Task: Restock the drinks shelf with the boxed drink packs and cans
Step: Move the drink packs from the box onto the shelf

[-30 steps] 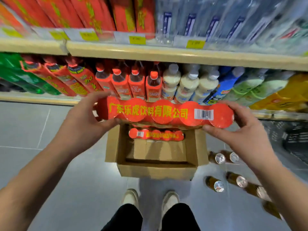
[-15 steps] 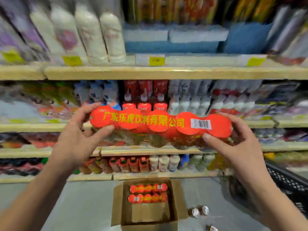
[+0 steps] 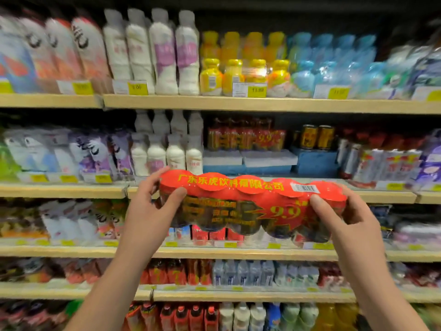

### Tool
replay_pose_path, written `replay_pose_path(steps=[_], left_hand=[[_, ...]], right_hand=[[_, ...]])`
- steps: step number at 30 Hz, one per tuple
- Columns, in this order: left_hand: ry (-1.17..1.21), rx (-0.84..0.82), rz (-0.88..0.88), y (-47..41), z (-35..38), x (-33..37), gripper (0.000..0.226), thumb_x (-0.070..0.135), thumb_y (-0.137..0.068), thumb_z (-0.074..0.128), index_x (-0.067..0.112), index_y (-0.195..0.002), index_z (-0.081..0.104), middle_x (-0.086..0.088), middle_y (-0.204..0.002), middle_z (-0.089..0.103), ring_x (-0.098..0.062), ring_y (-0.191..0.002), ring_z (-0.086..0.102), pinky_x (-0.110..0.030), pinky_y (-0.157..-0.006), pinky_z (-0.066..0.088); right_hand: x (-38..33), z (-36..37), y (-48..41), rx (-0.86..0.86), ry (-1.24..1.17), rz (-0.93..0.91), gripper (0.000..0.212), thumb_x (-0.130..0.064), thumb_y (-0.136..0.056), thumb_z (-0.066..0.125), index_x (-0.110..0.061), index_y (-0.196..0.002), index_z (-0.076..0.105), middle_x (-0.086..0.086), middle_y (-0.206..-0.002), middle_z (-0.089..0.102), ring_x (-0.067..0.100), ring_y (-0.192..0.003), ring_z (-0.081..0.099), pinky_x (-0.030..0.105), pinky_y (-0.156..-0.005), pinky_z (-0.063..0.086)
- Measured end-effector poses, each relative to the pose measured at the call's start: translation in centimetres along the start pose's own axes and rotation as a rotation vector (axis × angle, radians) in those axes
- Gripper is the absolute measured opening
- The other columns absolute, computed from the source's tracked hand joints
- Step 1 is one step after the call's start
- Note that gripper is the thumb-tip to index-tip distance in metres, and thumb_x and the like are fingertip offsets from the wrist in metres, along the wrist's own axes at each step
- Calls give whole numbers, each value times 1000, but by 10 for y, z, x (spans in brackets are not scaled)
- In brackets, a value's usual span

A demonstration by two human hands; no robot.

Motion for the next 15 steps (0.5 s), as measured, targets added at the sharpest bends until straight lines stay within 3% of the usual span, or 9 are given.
replay_pose_path(steps=[3,8,12,15], left_hand=[[-11,-17,18,1,4,12,55,38,-85,72,49,-136,52,20,-129,60,15,-101,61,-12,-72,53],[-38,-15,17,2,12,23,72,39,-78,79,49,-141,48,27,-129,57,20,-100,56,-9,-76,47],[-20,3,26,-5,20,31,80,51,-65,75,49,-141,49,28,-126,58,6,-110,59,-23,-91,52],[-34,6,28,-11,29,35,78,52,-65,73,51,-139,49,36,-121,54,-7,-114,63,-38,-99,53]], right_hand=[[-7,-4,-4,15,-19,-1,29,-44,-83,78,-44,-111,72,-18,-108,75,6,-97,72,47,-86,62],[-12,-11,-14,35,-21,-19,34,-47,-82,77,-42,-115,71,-20,-109,74,4,-99,71,43,-86,61],[-13,-17,-26,44,-5,-42,43,-49,-79,77,-38,-120,69,-18,-112,74,0,-100,70,28,-81,55],[-11,-18,-40,27,-13,-44,42,-49,-77,78,-39,-117,69,-22,-106,74,-4,-94,70,26,-79,55]])
Point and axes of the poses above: each hand's wrist, its own y-axis away from the middle knuckle, its own z-axis out of the palm, x = y × z, the point moved 10 cm from there along -y, towards the middle knuckle
